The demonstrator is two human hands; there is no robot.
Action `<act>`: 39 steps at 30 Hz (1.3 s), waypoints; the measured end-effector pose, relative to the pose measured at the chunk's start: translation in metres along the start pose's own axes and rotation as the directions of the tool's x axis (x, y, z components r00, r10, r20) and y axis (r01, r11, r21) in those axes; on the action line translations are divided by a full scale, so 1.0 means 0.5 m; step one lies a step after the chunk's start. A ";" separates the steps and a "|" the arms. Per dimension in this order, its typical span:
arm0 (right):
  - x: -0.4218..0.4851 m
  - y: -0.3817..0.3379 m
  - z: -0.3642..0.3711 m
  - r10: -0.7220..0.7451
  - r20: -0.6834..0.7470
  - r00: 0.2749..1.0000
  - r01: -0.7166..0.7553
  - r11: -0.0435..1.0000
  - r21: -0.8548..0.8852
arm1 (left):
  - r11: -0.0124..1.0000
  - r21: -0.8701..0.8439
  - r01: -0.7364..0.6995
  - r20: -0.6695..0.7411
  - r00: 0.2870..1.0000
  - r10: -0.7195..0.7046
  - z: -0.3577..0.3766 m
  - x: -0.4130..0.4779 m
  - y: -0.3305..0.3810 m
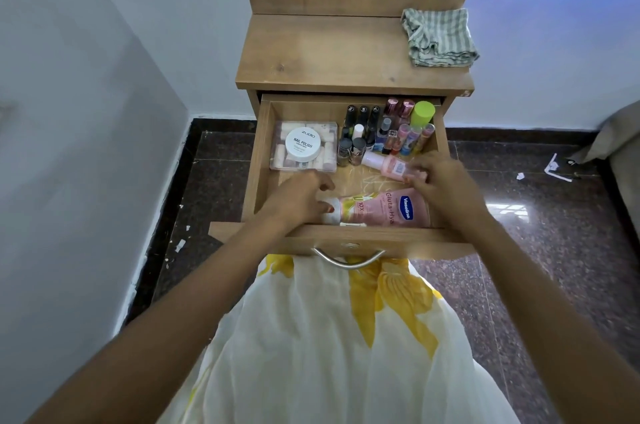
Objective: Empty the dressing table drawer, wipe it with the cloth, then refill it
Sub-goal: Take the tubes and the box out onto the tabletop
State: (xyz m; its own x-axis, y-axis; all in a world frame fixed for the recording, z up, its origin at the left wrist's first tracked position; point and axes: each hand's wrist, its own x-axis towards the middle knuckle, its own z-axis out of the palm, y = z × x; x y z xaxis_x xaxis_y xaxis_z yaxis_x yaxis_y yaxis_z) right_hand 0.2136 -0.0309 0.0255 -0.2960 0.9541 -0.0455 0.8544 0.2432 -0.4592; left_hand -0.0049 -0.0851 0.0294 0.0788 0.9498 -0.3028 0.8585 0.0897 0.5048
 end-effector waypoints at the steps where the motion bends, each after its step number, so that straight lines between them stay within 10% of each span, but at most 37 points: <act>1: 0.018 -0.005 0.012 0.012 0.049 0.999 -0.010 1.000 -0.026 | 1.000 0.025 -0.013 0.083 0.997 0.011 0.005 0.016 -0.002; 16: 0.100 0.009 0.062 -0.031 0.167 0.985 0.083 0.948 -0.309 | 0.995 0.048 -0.084 0.246 0.967 0.070 0.040 0.070 -0.031; 39: 0.093 -0.084 -0.117 -0.097 -0.044 0.994 0.103 0.976 0.193 | 0.972 -0.164 -0.167 -0.098 0.984 0.152 -0.160 0.016 -0.026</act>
State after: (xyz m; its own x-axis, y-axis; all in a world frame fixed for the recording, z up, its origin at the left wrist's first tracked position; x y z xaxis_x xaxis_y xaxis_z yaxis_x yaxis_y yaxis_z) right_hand 0.1891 0.0135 0.0946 -0.3580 0.9329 0.0384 0.7206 0.3022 -0.6241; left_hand -0.0559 -0.0545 0.0852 0.1582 0.9772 -0.1418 0.7386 -0.0218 0.6737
